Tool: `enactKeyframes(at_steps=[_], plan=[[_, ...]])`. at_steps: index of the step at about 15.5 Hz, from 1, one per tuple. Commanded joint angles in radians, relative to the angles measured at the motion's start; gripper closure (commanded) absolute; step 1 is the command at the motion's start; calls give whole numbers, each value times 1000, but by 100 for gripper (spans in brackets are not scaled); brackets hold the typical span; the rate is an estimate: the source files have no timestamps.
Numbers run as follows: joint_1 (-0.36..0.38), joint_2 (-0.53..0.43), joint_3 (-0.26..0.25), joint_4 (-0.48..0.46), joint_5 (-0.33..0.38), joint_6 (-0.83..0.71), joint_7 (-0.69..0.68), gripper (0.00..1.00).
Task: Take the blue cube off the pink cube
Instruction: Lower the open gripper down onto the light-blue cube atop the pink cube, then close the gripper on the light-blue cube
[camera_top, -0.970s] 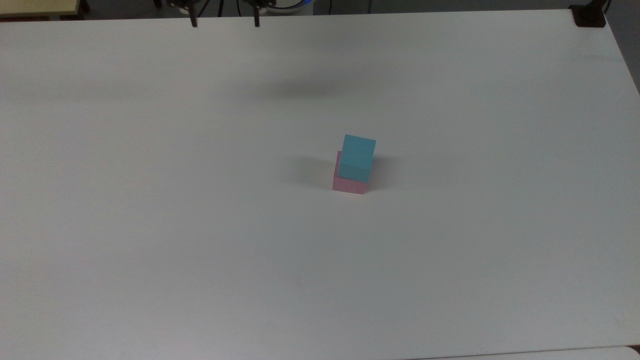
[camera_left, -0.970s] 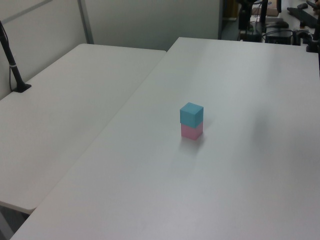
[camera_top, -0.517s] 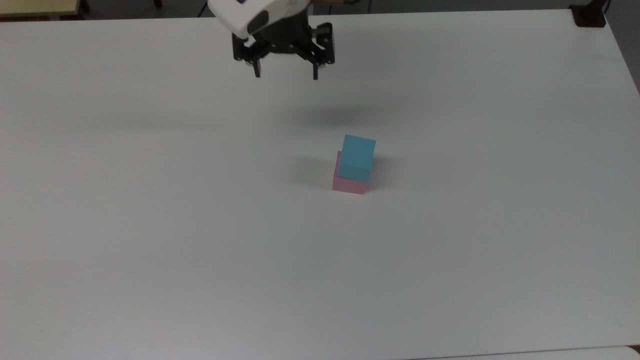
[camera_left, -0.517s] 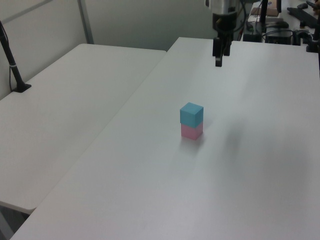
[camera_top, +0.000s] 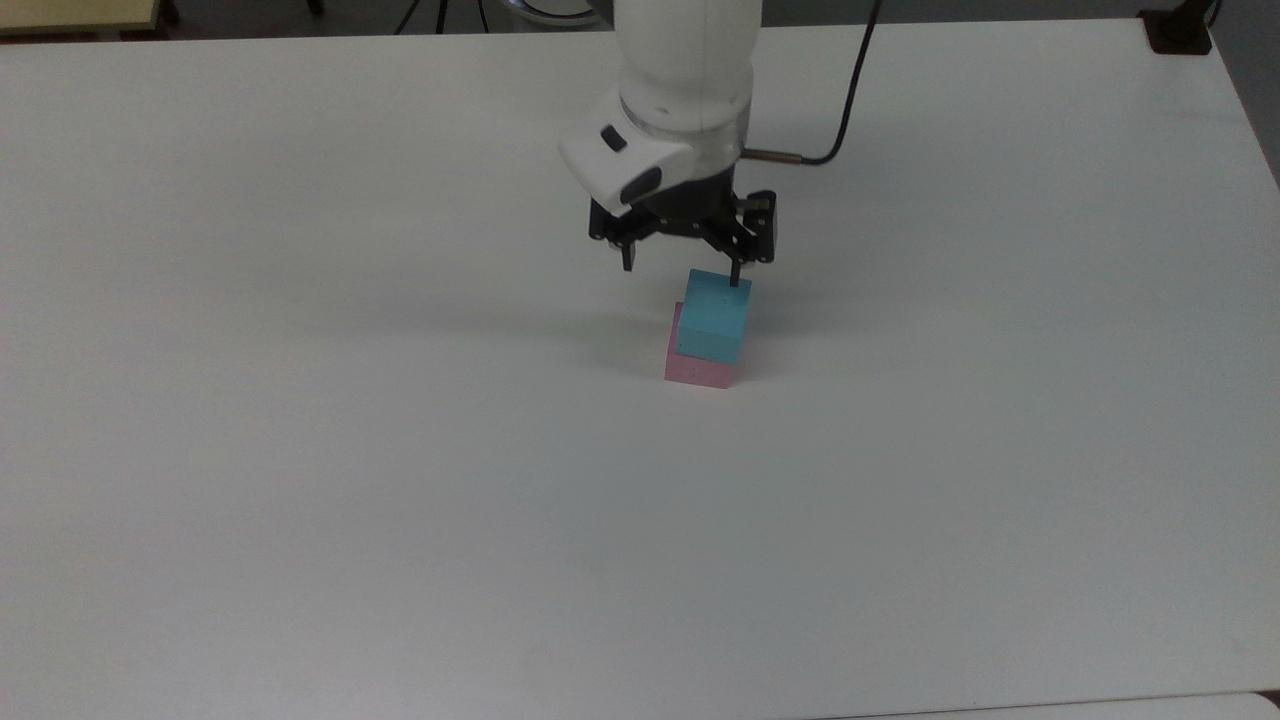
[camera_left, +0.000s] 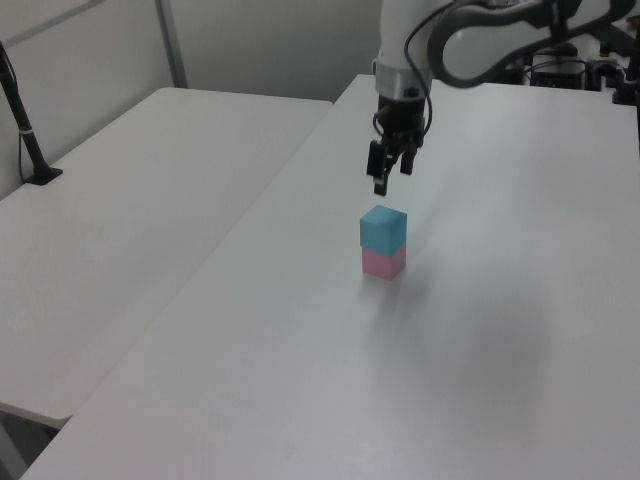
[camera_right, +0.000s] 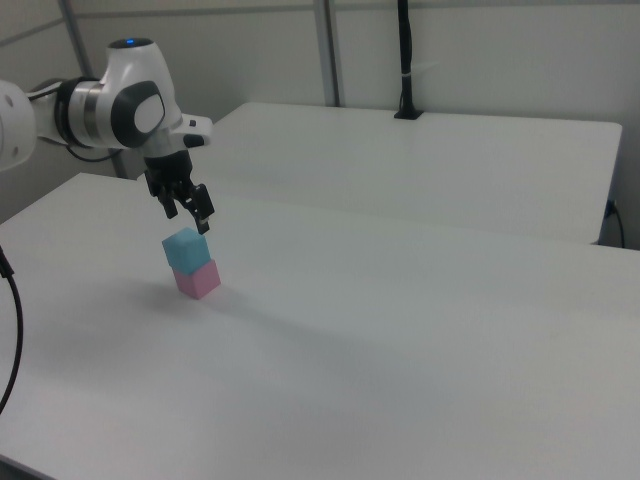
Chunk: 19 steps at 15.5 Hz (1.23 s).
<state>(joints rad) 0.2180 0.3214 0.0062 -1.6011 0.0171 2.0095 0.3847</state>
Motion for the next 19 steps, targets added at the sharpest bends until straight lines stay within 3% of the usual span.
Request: enactKeyframes(at_steps=[1,5,8,19], plan=[[18,42,3,29,-2,15,33,0],[32,68,6,27,-6,69,80,0],[27,74,55,26,-55,71,108,0],[23,80,58,18,-108,74,148,0]])
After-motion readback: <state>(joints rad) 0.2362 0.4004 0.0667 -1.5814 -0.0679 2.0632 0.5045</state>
